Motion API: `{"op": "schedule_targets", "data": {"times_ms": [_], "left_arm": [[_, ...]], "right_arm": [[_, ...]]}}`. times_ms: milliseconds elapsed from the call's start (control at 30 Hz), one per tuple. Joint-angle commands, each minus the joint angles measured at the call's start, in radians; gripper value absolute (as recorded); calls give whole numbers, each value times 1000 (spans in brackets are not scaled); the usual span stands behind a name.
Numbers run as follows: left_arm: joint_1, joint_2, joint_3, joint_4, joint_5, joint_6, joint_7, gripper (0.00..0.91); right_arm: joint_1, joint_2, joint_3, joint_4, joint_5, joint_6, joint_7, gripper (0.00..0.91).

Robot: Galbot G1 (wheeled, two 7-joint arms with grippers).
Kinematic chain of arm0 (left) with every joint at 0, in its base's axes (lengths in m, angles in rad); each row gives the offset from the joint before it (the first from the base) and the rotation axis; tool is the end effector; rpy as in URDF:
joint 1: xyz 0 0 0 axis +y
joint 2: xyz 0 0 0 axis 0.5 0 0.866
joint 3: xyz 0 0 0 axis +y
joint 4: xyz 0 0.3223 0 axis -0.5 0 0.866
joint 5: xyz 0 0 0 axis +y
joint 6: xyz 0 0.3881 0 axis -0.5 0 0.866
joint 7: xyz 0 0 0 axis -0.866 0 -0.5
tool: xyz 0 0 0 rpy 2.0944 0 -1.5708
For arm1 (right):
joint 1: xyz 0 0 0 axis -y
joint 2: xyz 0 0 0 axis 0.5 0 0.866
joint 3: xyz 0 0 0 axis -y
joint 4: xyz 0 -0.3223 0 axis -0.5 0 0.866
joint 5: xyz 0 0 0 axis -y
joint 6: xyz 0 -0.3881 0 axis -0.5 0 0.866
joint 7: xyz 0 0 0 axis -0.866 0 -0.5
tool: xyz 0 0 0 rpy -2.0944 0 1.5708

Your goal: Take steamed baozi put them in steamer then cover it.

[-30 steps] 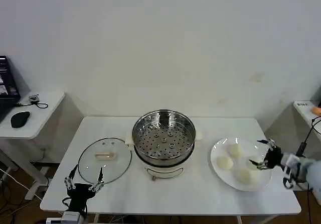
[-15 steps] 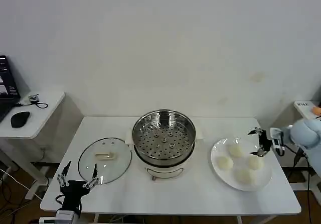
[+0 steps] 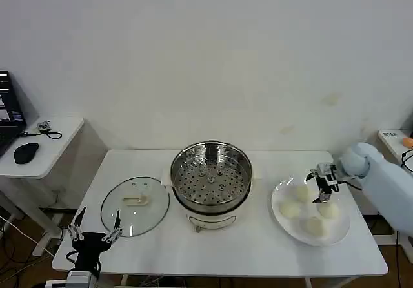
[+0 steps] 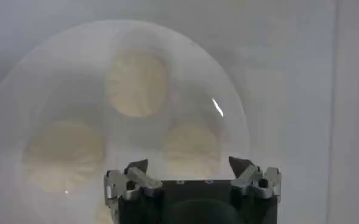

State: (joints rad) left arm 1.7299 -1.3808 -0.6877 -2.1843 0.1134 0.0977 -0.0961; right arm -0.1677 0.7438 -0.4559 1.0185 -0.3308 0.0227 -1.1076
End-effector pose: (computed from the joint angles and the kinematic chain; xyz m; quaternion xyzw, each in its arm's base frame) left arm 0.1878 0.0696 -0.2652 0.0624 -0.9788 -0.1835 0.0662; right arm 0.5473 -0.2013 -0.2138 0.4738 -0.5613 0.5604 0.3826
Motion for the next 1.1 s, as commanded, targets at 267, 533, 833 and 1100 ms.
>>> {"op": "schedule_targets", "data": {"times_ms": [267, 533, 833, 1100], "left_arm": [[4, 1, -12, -2, 1, -2, 1, 907], [5, 0, -12, -8, 2, -3, 0, 907], [11, -1, -10, -20, 6, -3, 0, 907], [9, -3, -2, -21, 10, -3, 0, 907]], "right_arm": [[55, 109, -78, -149, -66, 8, 10, 897], [48, 109, -75, -147, -65, 2, 27, 756], [45, 92, -73, -121, -56, -1, 23, 746], [88, 51, -115, -79, -19, -9, 4, 705]]}}
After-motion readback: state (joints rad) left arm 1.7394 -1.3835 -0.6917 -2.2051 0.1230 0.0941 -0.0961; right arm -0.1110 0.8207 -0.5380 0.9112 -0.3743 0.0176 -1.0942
